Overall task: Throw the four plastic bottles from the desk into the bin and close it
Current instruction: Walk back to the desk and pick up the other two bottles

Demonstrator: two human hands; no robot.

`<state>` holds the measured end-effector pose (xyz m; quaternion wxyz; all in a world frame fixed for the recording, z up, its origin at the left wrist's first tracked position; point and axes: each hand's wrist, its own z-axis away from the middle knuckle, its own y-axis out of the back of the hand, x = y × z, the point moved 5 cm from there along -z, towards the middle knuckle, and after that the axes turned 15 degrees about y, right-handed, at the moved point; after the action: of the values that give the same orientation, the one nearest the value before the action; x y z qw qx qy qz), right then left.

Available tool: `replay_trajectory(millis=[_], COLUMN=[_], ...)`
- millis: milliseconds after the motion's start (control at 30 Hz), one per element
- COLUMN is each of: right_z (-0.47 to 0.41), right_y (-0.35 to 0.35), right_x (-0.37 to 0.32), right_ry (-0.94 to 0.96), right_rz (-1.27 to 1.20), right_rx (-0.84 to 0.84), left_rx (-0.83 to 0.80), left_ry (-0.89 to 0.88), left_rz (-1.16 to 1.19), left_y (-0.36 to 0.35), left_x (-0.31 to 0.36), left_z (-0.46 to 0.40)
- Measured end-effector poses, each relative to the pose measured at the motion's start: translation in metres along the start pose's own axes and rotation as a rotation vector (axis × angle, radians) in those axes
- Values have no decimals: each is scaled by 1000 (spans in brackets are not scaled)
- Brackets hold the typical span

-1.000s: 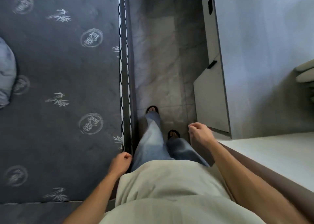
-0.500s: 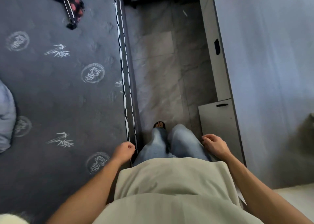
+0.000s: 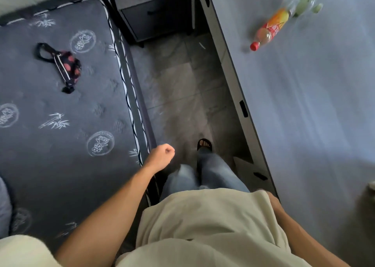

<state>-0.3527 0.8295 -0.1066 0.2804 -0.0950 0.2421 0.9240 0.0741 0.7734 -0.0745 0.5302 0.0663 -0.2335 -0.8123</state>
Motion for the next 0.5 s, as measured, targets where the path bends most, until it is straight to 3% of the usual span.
replay_trajectory(millis=[267,500], right_z=[-93,-151], right_y=[85,135], right_x=[-175,-285], right_ry=[234,311], right_rz=[-202,-322], right_rx=[124,228], left_rx=[-3,-117], left_ry=[126,186], left_rz=[-153,-367], left_y=[49,118], left_x=[-25,-27], left_z=[-33,-89])
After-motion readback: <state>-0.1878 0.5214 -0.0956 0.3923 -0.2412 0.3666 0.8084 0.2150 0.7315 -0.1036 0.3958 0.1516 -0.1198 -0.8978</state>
